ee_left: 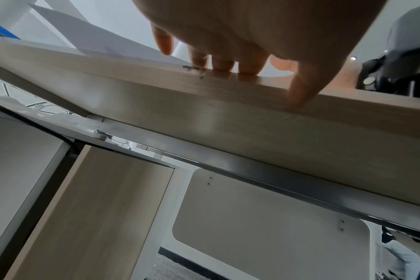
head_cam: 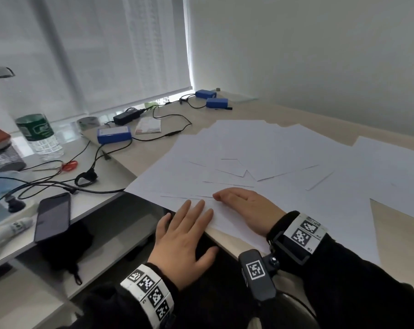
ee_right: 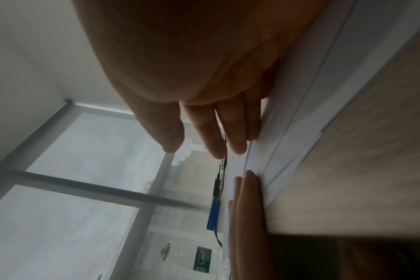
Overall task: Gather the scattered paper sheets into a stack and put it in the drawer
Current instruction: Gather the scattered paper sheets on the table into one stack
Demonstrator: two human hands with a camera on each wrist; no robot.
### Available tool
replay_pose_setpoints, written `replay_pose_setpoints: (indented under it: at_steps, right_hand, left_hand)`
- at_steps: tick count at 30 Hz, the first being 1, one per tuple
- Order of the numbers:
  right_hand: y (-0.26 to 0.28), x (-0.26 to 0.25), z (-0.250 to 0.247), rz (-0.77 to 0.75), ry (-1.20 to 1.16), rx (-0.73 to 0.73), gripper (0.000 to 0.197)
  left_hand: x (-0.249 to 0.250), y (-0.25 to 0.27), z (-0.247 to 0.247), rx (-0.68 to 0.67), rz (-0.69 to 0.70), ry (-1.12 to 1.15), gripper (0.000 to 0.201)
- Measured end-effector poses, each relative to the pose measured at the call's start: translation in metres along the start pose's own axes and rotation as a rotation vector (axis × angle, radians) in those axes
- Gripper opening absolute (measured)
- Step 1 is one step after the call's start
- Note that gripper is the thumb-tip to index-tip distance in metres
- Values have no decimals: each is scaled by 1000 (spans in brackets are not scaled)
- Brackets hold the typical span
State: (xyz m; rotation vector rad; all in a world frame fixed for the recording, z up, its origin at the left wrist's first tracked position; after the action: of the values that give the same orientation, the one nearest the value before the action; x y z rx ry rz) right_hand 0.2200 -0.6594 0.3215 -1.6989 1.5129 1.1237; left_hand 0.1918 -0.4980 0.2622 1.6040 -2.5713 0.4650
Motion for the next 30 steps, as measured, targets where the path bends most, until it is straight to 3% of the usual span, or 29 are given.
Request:
replay_pose_setpoints:
  at_steps: [9, 12, 17, 22, 25, 27, 30]
  right_hand:
    - [-26, 16, -33, 34, -32, 146, 40]
    - [-29, 23, -50, 30, -89, 281, 39]
    - [-5, 20, -73, -97, -411, 522, 31]
    - [30, 16, -63, -84, -324, 434, 33]
    - [43, 26, -63, -37, -408, 435, 34]
    - [47, 36, -70, -15, -486, 496, 33]
    - [50, 47, -79, -3, -577, 590, 31]
  left_hand:
    - [3, 1, 1, 3, -4, 27, 79]
    - [8, 2, 0, 10, -8, 38, 78]
    - [11, 1, -9, 68, -15, -5, 68]
    - [11, -10, -29, 140, 24, -132, 67]
    - [6, -18, -39, 168, 82, -227, 55]
    - [4, -26, -48, 124, 131, -275, 48]
    - [2, -39, -61, -86, 205, -288, 49]
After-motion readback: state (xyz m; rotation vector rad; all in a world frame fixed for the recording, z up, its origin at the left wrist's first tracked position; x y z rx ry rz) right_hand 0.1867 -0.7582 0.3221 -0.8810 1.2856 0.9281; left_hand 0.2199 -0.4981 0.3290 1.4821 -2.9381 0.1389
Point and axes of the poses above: each hand's wrist, its own y-axis away from the middle knuckle, its own z-axis out of the palm, x = y × z, the point moved 7 cm from there along -y, towards the middle knuckle
